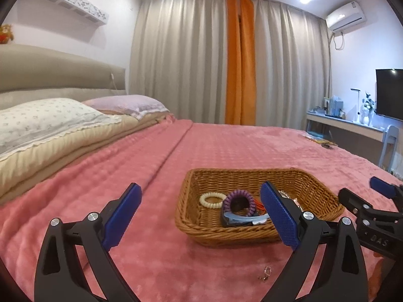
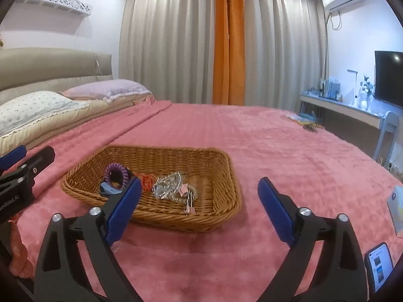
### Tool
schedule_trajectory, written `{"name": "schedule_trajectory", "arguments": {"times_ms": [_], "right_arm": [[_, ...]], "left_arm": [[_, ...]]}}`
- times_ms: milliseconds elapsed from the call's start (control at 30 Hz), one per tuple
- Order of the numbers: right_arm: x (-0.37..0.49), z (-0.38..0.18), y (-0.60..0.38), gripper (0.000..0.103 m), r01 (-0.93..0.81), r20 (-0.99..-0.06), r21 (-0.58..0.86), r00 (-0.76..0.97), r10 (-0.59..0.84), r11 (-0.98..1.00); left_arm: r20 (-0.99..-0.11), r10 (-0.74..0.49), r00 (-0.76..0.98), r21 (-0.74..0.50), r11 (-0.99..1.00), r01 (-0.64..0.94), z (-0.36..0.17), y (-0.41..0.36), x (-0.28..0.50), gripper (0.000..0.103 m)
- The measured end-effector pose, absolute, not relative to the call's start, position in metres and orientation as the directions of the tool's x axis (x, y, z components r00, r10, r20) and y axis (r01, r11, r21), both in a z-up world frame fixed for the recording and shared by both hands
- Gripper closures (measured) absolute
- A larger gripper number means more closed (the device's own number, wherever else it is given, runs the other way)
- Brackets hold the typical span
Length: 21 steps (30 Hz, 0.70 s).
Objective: Organize jewelry
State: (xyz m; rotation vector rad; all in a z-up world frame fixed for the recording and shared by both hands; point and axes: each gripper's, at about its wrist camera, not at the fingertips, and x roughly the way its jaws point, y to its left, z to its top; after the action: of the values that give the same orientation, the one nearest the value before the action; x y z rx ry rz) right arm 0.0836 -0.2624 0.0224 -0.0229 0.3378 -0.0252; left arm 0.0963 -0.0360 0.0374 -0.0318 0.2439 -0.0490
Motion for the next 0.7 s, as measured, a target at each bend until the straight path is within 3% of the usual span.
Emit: {"name": "schedule_trajectory", "arguments": {"times_ms": [367,700], "right_arm": [[0.0793,0.023,-0.2556,0.01,0.01,-0.295,-0.052,0.955,-0.025,0.999],[0.0808,0.0219,-0.259,0.008,0.029,-0.278,-0.037,0.96,-0.038,0.999]], "left_arm": [[-0.294,-0.053,0.954,-0.059,0.998,0.037,0.0345,-0.0355,0.1031,0.011],[-0.273,-0.033,0.961,-0.068,0.998,0.015,0.0354,-0.0331,0.0997,0.008]]}}
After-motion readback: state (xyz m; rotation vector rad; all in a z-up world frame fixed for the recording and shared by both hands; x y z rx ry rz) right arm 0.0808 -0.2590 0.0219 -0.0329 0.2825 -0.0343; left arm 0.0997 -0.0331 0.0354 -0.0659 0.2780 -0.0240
